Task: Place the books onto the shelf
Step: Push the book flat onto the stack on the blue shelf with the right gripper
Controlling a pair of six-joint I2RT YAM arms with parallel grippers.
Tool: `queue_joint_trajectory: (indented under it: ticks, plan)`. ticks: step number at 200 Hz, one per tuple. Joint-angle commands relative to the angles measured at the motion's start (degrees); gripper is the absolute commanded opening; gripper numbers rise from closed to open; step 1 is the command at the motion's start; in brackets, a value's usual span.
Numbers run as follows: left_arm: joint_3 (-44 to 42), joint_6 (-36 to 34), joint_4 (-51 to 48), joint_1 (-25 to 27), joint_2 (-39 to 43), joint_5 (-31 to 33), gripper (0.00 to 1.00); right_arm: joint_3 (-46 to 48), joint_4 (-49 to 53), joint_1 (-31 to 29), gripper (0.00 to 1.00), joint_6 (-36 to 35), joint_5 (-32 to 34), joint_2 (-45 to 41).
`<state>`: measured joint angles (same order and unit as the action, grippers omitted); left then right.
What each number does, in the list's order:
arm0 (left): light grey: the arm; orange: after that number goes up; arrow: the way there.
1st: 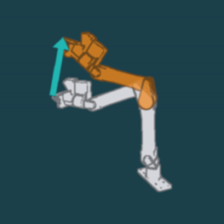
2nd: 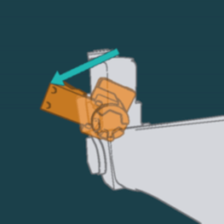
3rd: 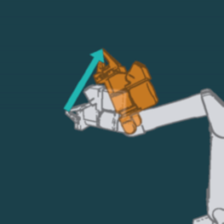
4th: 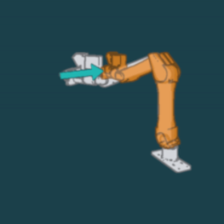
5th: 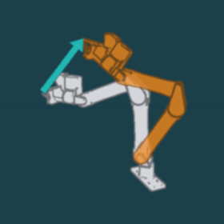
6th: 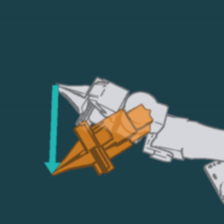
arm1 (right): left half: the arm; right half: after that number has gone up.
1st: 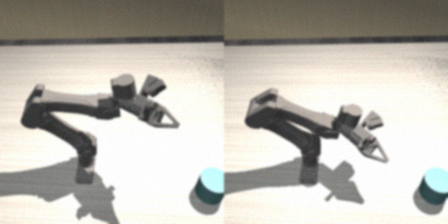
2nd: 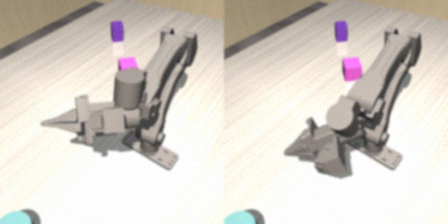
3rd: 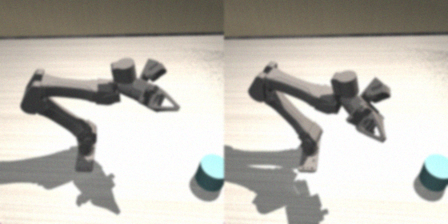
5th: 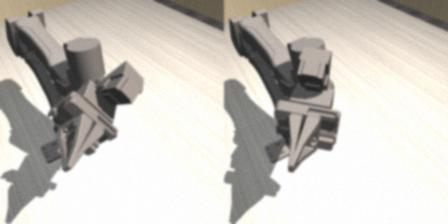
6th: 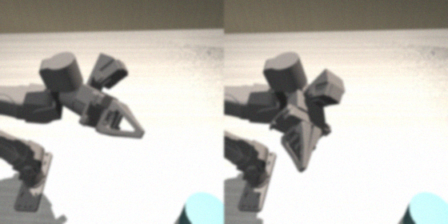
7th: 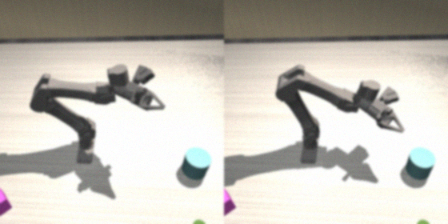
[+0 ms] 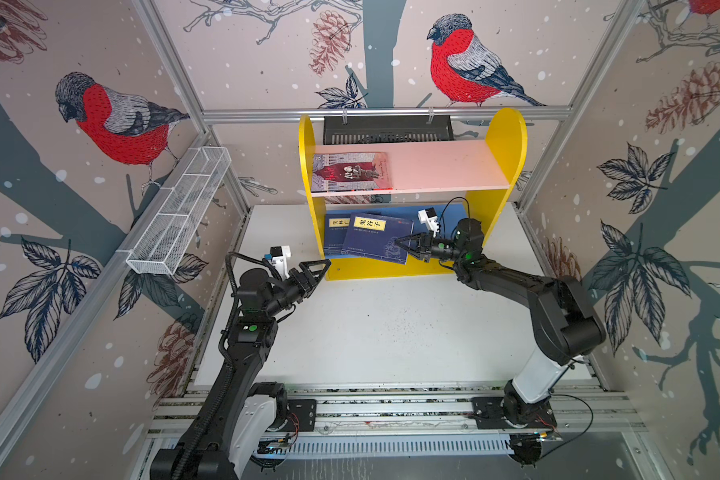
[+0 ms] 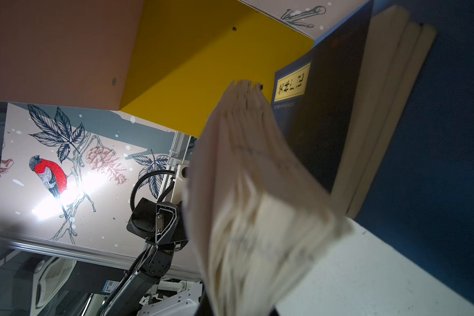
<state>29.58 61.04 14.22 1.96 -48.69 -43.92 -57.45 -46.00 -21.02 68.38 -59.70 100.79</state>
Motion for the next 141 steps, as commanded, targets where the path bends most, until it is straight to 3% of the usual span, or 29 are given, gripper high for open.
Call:
queue_joint_trajectory:
  ticks: [1,103,141]
  plan:
    - [-0.1,-0.3,2.5,-0.1,0.0,-0.8,0.7,-1.4,-8.3,0.7,0.02,4.1,-2.3,2.0]
    - [0.0,-0.3,2.7,-0.3,-0.8,-0.6,0.7,-9.8,-12.5,1.2,0.02,8.9,-5.3,13.1]
    - [-0.2,-0.3,2.7,-0.2,-0.6,-0.6,0.7,-12.6,-2.0,1.2,0.03,2.4,-5.1,13.6]
